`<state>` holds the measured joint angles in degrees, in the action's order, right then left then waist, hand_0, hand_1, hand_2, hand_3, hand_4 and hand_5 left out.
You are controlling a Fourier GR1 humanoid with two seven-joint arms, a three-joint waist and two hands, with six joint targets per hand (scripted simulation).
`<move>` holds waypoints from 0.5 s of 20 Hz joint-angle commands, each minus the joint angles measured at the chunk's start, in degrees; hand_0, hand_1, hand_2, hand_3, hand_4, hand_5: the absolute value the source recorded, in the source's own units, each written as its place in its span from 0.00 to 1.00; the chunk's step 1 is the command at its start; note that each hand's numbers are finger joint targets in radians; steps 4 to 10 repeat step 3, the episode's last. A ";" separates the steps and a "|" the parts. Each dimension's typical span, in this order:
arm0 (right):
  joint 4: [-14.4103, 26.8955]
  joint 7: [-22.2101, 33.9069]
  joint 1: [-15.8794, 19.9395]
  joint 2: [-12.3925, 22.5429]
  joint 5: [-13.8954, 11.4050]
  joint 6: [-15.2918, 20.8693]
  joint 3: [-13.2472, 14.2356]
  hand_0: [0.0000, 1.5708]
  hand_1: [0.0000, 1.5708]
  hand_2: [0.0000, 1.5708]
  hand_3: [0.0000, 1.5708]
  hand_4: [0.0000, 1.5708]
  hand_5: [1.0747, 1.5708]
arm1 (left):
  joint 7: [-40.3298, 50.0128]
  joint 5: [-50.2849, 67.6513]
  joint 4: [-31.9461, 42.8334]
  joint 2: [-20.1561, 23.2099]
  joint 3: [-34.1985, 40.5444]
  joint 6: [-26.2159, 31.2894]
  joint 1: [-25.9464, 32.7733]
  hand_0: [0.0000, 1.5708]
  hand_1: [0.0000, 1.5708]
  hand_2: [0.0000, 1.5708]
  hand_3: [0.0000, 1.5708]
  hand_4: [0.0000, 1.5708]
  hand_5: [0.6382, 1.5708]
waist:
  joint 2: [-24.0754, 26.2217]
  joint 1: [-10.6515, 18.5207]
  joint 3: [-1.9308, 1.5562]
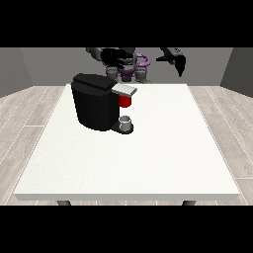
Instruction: Insert the coffee pod into the coffee machine and close the lid
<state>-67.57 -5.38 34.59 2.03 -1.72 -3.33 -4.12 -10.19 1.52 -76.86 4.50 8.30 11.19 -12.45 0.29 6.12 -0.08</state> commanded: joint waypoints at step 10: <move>-5.17 -3.76 -12.02 -1.96 4.47 3.12 -5.48 0.00 0.00 0.00 0.00 0.10 1.00 | -1.95 -0.33 3.16 0.21 2.48 -3.06 1.41 0.00 0.00 0.00 0.00 0.12 1.00 | 2.94 -5.99 0.09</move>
